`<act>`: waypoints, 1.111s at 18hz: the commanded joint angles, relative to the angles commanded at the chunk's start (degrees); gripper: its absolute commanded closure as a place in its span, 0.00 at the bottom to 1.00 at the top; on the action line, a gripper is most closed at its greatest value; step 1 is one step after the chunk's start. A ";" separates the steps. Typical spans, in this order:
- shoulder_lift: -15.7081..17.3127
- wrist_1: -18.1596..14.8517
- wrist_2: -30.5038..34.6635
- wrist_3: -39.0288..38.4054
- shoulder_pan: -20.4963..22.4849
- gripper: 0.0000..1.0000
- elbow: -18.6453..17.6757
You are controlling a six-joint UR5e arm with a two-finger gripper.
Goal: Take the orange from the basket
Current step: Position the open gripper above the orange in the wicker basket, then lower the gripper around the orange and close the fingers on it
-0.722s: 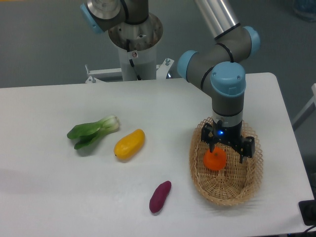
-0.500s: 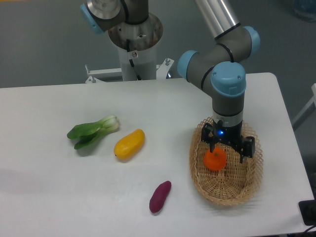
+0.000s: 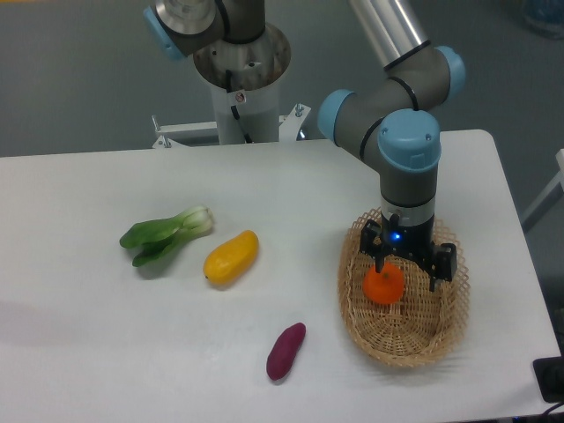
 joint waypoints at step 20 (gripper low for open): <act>-0.26 -0.26 -3.69 17.58 3.16 0.00 -6.86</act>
